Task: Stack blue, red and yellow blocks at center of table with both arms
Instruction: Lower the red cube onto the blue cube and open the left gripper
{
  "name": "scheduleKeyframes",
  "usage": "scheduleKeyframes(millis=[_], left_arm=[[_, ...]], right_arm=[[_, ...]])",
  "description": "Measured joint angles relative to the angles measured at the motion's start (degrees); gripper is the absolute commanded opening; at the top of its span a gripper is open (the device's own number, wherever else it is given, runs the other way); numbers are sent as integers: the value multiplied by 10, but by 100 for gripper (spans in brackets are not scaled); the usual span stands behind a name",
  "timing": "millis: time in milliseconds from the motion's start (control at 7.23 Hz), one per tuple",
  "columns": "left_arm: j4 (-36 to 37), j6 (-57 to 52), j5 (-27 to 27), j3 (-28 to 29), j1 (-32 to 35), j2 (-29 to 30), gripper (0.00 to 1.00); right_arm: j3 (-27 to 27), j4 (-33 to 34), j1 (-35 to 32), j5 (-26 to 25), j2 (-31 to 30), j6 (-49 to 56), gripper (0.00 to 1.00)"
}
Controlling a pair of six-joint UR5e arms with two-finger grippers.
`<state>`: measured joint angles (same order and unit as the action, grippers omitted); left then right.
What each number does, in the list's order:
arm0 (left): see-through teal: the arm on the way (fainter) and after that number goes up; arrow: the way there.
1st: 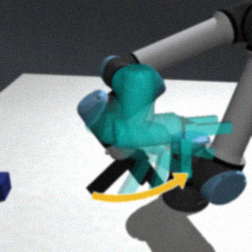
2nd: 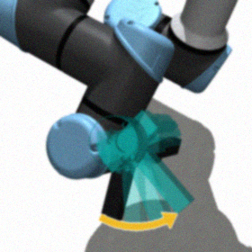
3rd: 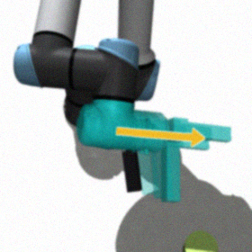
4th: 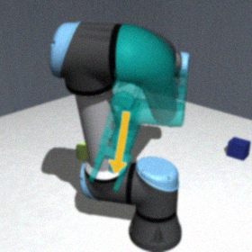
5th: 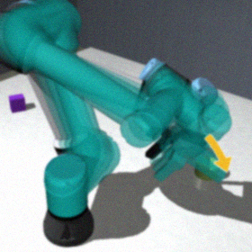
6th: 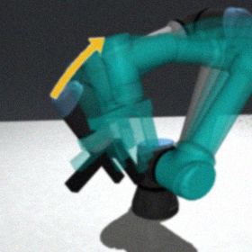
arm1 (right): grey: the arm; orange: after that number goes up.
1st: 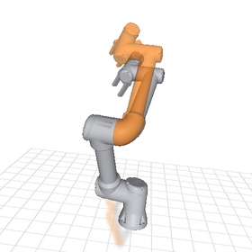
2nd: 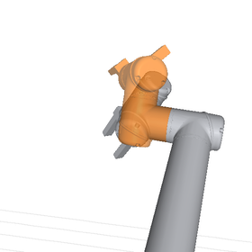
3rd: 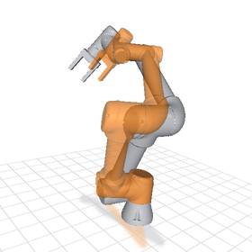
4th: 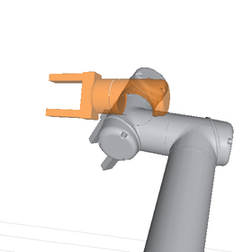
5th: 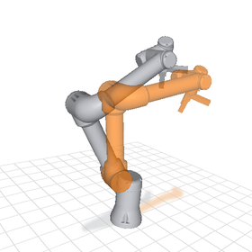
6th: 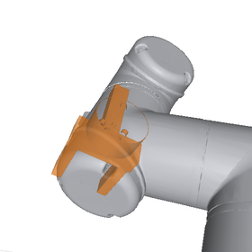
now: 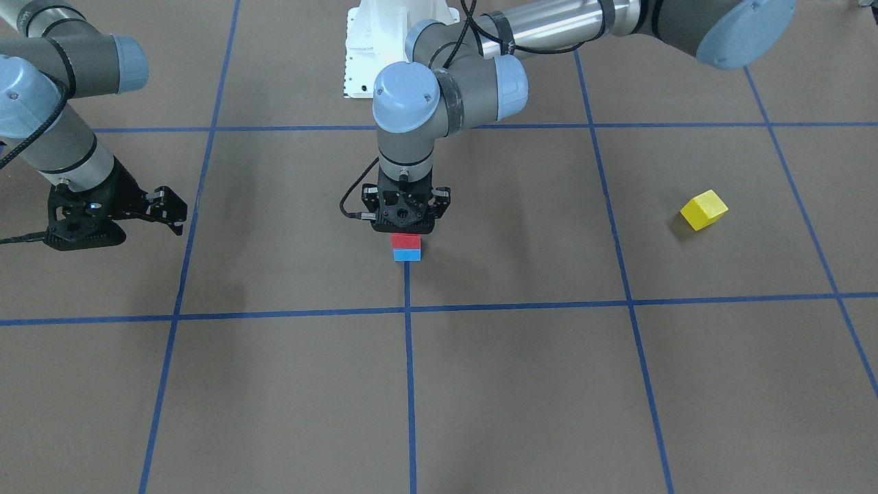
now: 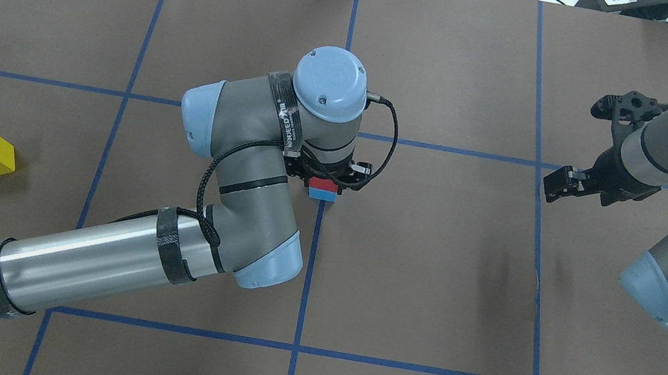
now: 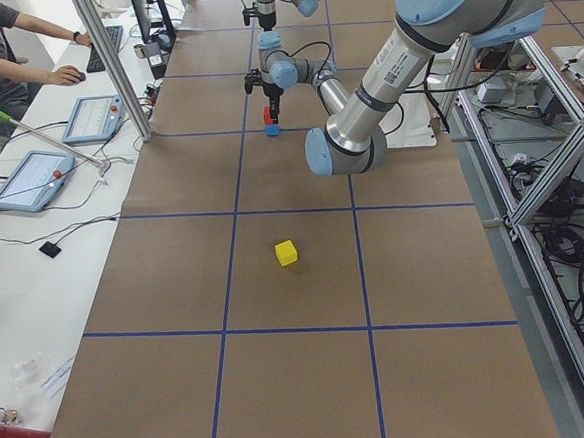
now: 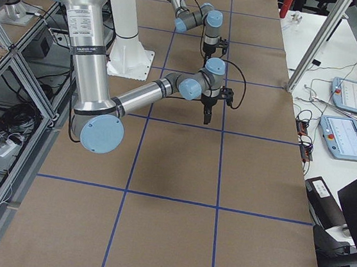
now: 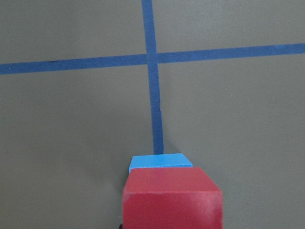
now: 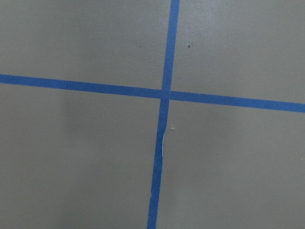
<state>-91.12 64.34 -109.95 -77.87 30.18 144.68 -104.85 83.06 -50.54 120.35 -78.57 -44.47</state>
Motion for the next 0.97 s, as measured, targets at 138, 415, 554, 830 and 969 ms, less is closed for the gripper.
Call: scheduleKeyframes(millis=[138, 415, 554, 830, 969], left_arm=[[0, 0, 0, 1, 0, 0, 40], [0, -1, 0, 1, 0, 0, 99], [-1, -1, 0, 1, 0, -1, 100], [-1, -1, 1, 0, 0, -1, 100], [0, -1, 1, -4, 0, 0, 100]], right_arm=[[0, 0, 0, 0, 0, 0, 100], [0, 0, 0, 1, 0, 0, 100], [0, 0, 0, 1, 0, 0, 100], [1, 0, 0, 0, 0, -1, 100], [1, 0, 1, 0, 0, -1, 100]])
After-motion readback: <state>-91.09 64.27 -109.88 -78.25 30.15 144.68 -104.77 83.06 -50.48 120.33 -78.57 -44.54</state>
